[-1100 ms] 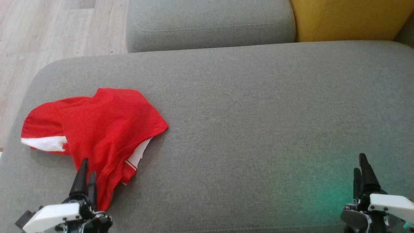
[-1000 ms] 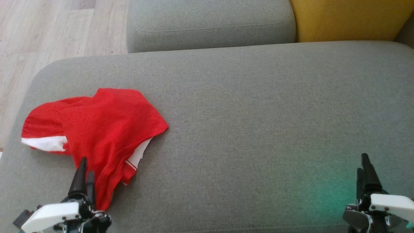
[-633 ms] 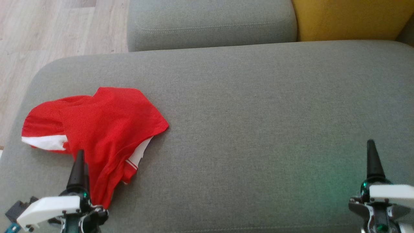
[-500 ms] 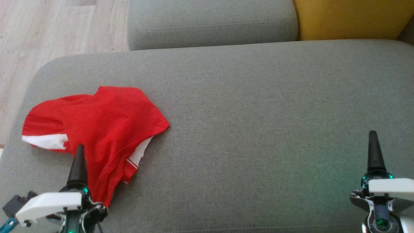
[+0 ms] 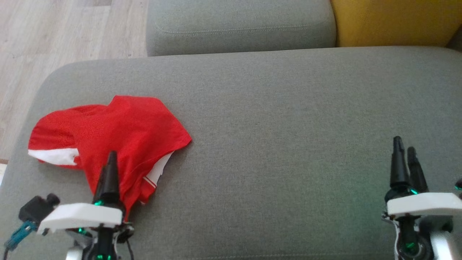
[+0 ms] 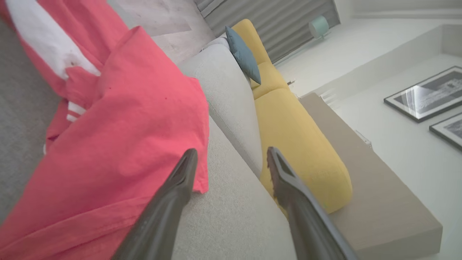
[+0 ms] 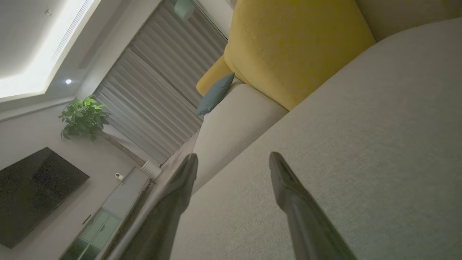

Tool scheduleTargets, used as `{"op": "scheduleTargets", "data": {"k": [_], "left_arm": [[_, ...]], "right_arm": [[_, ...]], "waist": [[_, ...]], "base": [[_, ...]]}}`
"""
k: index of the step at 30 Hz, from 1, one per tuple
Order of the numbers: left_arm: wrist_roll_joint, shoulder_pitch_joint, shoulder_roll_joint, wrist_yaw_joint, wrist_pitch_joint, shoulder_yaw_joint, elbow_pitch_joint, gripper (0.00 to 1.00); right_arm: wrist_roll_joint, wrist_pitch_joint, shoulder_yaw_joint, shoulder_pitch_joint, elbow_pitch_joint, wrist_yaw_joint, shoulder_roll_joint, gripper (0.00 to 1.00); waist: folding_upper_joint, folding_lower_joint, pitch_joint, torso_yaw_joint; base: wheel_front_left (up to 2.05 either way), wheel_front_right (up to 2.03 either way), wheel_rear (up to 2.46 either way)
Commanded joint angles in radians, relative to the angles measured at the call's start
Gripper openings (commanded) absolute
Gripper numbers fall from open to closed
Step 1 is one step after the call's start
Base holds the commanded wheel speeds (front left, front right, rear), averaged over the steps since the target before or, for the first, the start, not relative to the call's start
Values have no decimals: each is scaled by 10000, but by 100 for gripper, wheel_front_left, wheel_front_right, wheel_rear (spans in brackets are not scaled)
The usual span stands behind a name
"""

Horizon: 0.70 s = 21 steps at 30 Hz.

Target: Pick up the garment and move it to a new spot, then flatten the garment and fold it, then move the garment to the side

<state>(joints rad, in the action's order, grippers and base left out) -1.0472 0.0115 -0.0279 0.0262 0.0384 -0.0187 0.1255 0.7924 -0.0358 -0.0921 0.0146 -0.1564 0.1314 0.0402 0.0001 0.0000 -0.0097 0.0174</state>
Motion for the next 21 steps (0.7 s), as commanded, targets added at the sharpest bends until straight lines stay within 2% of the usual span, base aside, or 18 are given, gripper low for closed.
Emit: {"op": "scheduleTargets", "data": {"k": [1, 12, 21], "left_arm": [[357, -523, -128, -55, 110, 52, -456, 100], [2733, -360, -263, -460, 431, -783, -482, 100], [4370, -416, -740, -1286, 694, -1582, -552, 100]], "right_arm": [[-391, -120, 177, 392, 459, -3, 52, 100], [-2578, -443, 495, 111, 452, -4, 59, 100], [-4018, -709, 648, -64, 661, -4, 65, 100]], "waist": [[-1, 0, -28, 2], [-1, 0, -189, 33], [-1, 0, -204, 12]], "base": [[0, 0, 0], [0, 0, 0], [0, 0, 0]]}}
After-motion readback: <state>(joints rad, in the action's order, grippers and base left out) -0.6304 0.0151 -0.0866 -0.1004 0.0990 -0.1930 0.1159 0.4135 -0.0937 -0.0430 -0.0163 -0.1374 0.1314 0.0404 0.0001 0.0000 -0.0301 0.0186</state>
